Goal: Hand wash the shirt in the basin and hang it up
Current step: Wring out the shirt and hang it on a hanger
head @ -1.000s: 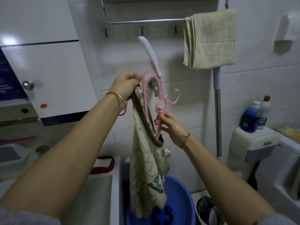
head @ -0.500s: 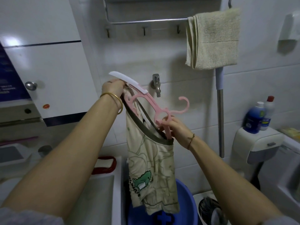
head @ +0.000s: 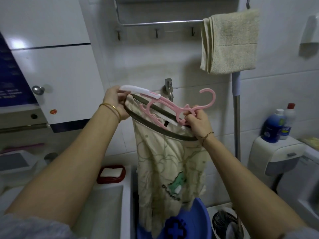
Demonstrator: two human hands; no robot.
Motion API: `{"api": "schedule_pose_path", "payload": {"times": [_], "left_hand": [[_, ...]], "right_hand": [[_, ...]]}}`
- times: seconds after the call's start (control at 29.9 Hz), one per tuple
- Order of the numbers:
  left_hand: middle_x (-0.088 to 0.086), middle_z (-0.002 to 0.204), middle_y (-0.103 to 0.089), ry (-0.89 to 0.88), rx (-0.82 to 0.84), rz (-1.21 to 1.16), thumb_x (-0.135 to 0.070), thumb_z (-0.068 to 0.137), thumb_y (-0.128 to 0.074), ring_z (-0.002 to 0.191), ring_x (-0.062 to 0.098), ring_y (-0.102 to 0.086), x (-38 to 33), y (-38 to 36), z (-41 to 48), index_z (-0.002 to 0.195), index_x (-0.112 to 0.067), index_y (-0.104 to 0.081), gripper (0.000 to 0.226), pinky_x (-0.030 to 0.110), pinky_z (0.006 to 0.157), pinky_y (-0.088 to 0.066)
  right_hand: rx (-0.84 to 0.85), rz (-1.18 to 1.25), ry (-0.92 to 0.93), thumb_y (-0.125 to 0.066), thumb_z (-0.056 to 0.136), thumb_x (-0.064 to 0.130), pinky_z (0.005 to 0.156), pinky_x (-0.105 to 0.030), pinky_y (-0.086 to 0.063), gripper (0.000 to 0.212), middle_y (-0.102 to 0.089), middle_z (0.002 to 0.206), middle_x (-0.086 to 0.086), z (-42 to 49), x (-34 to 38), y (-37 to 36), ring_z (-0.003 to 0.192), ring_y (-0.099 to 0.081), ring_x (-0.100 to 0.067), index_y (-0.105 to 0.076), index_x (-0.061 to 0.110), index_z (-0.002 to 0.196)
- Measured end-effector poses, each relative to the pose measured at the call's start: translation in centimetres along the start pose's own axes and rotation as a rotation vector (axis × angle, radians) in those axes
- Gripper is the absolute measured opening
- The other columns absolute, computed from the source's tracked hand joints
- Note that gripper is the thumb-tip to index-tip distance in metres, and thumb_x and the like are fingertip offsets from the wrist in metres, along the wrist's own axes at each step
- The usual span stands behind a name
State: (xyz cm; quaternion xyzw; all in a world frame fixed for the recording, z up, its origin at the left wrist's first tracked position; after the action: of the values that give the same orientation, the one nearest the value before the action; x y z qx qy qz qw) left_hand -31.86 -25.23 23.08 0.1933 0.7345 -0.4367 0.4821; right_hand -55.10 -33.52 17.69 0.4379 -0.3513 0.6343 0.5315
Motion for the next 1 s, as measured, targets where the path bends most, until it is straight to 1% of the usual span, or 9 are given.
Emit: {"api": "schedule_pose_path", "payload": {"times": [0.1,0.17,0.23,0.3,0.4,0.53,0.67,0.84,1.0], "left_hand": [[-0.001,0.05,-0.041,0.018,0.01,-0.058,-0.01,0.086,-0.045,0.045,0.013,-0.042,0.2,0.4,-0.1,0.055,-0.011,-0.047,0.031,0.017,0.072,-0.05],[0.008,0.07,-0.056,-0.021,0.01,0.11,-0.003,0.087,-0.043,0.058,0.019,-0.055,0.1,0.2,-0.4,0.077,-0.003,-0.064,0.023,0.025,0.066,-0.051],[0.011,0.094,-0.057,-0.097,-0.038,0.315,0.001,0.087,-0.042,0.08,0.022,-0.055,-0.3,0.0,-0.2,0.107,-0.01,-0.065,0.032,0.027,0.065,-0.049],[0.008,0.103,-0.06,-0.232,-0.123,0.581,0.004,0.086,-0.046,0.089,0.022,-0.054,-1.5,0.2,0.0,0.107,-0.014,-0.067,0.035,0.028,0.067,-0.05],[0.007,0.107,-0.064,-0.439,-0.217,0.91,0.005,0.084,-0.051,0.099,0.026,-0.058,-3.0,0.3,0.1,0.092,-0.012,-0.07,0.027,0.039,0.088,-0.054],[0.009,0.097,-0.056,-0.496,-0.206,1.258,0.002,0.087,-0.054,0.096,0.03,-0.056,-2.8,-0.7,-0.2,0.098,-0.008,-0.068,0.02,0.042,0.087,-0.054],[0.016,0.1,-0.062,-0.364,-0.086,1.237,0.006,0.086,-0.056,0.094,0.035,-0.062,-1.9,-0.3,0.1,0.083,-0.009,-0.066,0.018,0.046,0.083,-0.056],[0.017,0.09,-0.061,-0.109,0.012,0.942,0.013,0.089,-0.044,0.071,0.025,-0.062,-0.1,0.7,0.1,0.074,-0.008,-0.064,0.033,0.029,0.055,-0.058],[0.01,0.067,-0.051,-0.026,-0.098,0.813,0.005,0.089,-0.035,0.057,0.018,-0.049,0.7,1.6,0.0,0.077,-0.007,-0.057,0.028,0.03,0.051,-0.048]], "right_hand": [[-0.046,-0.292,0.076,-0.048,0.078,0.02,0.069,-0.047,-0.05,0.015,-0.053,0.066,0.007,0.5,1.4,1.0,0.071,-0.057,-0.025,-0.048,0.027,0.065],[-0.048,-0.499,0.116,-0.047,0.085,0.021,0.069,-0.043,-0.049,0.017,-0.055,0.071,0.004,0.5,2.6,1.0,0.077,-0.058,-0.027,-0.048,0.026,0.068],[-0.087,-0.65,0.155,-0.046,0.09,0.019,0.067,-0.035,-0.044,0.014,-0.058,0.077,0.002,0.7,3.6,1.3,0.079,-0.057,-0.024,-0.051,0.022,0.078],[-0.134,-0.735,0.152,-0.045,0.091,0.019,0.067,-0.032,-0.041,0.012,-0.058,0.082,0.003,0.9,4.3,1.6,0.081,-0.056,-0.022,-0.054,0.022,0.085],[-0.16,-0.814,0.099,-0.043,0.094,0.019,0.068,-0.029,-0.032,0.015,-0.052,0.085,0.004,1.0,4.4,2.0,0.08,-0.047,-0.018,-0.058,0.02,0.096],[-0.178,-0.86,0.04,-0.042,0.096,0.02,0.07,-0.029,-0.033,0.018,-0.057,0.091,0.001,1.0,4.2,2.4,0.089,-0.055,-0.024,-0.059,0.018,0.101],[-0.181,-0.829,-0.02,-0.043,0.094,0.021,0.072,-0.03,-0.035,0.019,-0.065,0.108,-0.007,1.3,3.1,3.0,0.102,-0.058,-0.03,-0.06,0.017,0.104],[-0.207,-0.8,-0.067,-0.043,0.094,0.023,0.07,-0.029,-0.034,0.019,-0.064,0.103,-0.005,1.3,2.3,3.6,0.098,-0.058,-0.028,-0.06,0.017,0.099],[-0.291,-0.762,-0.024,-0.044,0.096,0.023,0.071,-0.032,-0.04,0.018,-0.065,0.097,-0.005,1.0,2.6,4.1,0.091,-0.059,-0.026,-0.061,0.016,0.097]]}}
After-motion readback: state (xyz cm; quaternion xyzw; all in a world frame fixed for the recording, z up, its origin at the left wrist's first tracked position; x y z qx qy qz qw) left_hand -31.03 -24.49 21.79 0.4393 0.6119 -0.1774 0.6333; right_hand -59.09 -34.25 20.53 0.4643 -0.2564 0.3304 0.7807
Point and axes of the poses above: each hand's wrist, its own z-axis towards the middle knuckle, its own y-axis out of the back of the hand, x = y × z, the point moved 8 cm from there along z, towards the middle knuckle
